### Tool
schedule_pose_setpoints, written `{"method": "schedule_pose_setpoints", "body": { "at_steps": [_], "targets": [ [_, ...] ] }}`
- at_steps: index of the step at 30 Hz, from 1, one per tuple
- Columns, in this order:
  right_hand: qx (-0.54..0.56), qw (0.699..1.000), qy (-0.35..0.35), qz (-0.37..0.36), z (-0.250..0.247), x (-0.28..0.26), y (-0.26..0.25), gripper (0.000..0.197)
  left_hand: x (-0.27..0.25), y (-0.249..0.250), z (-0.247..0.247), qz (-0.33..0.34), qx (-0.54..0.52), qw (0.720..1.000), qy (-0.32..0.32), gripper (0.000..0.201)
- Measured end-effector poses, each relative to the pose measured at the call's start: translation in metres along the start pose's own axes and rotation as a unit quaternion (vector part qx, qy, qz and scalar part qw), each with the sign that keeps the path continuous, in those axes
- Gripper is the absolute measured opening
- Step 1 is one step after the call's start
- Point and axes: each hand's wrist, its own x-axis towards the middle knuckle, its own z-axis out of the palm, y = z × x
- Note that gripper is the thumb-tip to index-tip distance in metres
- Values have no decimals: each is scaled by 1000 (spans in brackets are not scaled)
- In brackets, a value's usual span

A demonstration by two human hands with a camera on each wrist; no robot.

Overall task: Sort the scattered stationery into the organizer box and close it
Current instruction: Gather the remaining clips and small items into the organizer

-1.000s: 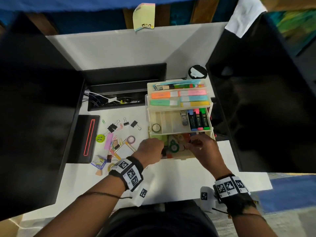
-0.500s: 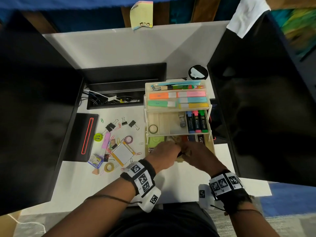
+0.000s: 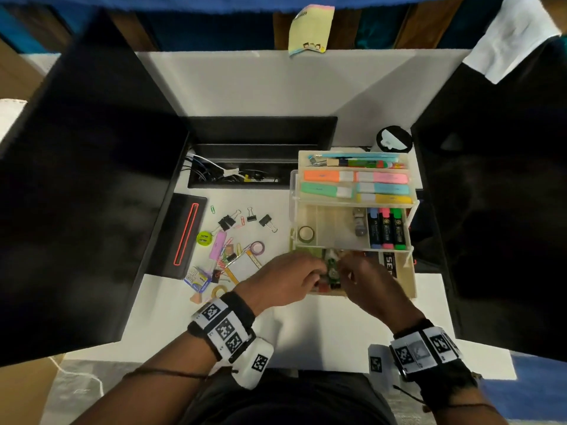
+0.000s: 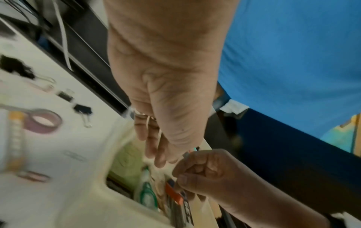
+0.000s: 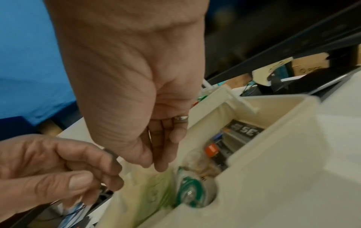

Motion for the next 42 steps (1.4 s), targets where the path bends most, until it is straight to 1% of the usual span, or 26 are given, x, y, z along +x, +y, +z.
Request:
{"method": "schedule_pose_setpoints", "body": {
  "at_steps": [2, 3, 6, 7, 9, 10, 12, 14, 15, 17, 18, 19, 21, 24, 27, 32, 34, 38, 42],
  "targets": [
    [7, 1000, -8, -25, 2, 7, -26, 12, -22, -29, -9, -3, -19, 998, 62, 18],
    [7, 999, -12, -35, 4, 11, -39, 11, -34, -45, -13, -18, -26, 995, 90, 18],
    [-1, 998, -36, -48, 18, 26, -78, 11, -63, -97, -23, -105, -31, 983, 145, 17],
    [15, 997, -48, -54, 25, 33, -90, 10, -72, -115, -24, -138, -18, 978, 158, 18],
    [48, 995, -59, -70, 41, 50, -111, 10, -83, -143, -29, -182, 10, 967, 176, 17],
    [58, 994, -57, -68, 50, 59, -119, 15, -85, -153, -32, -198, 14, 963, 181, 16],
    [51, 996, -52, -50, 66, 81, -134, 29, -81, -166, -37, -207, 22, 960, 185, 17],
    [39, 998, -47, -22, 80, 106, -145, 43, -69, -171, -41, -185, 38, 963, 192, 19],
    [36, 998, -49, 0, 86, 118, -150, 51, -63, -174, -40, -179, 44, 964, 192, 24],
    [21, 997, -51, 48, 96, 139, -155, 65, -50, -179, -37, -191, 42, 962, 192, 51],
    [10, 996, -52, 66, 100, 147, -155, 70, -45, -180, -35, -200, 40, 961, 185, 60],
    [-3, 996, -49, 79, 104, 154, -156, 73, -41, -181, -34, -208, 40, 961, 180, 64],
    [-26, 995, -42, 87, 112, 162, -155, 76, -35, -185, -28, -212, 52, 958, 184, 62],
    [-48, 995, -36, 75, 119, 167, -150, 74, -33, -194, -21, -211, 64, 955, 199, 46],
    [-68, 995, -41, 62, 123, 168, -143, 60, -30, -197, -20, -204, 67, 950, 226, 27],
    [-111, 992, -41, 43, 127, 170, -135, 36, -26, -197, -24, -216, 63, 947, 228, 14],
    [-122, 991, -43, 43, 129, 172, -135, 32, -24, -197, -24, -223, 54, 944, 237, 8],
    [-114, 991, -31, 57, 131, 180, -136, 31, -18, -198, -23, -224, 33, 942, 247, 10],
    [-100, 992, -28, 67, 135, 188, -131, 24, -16, -198, -23, -216, 13, 944, 249, 10]
  ]
}}
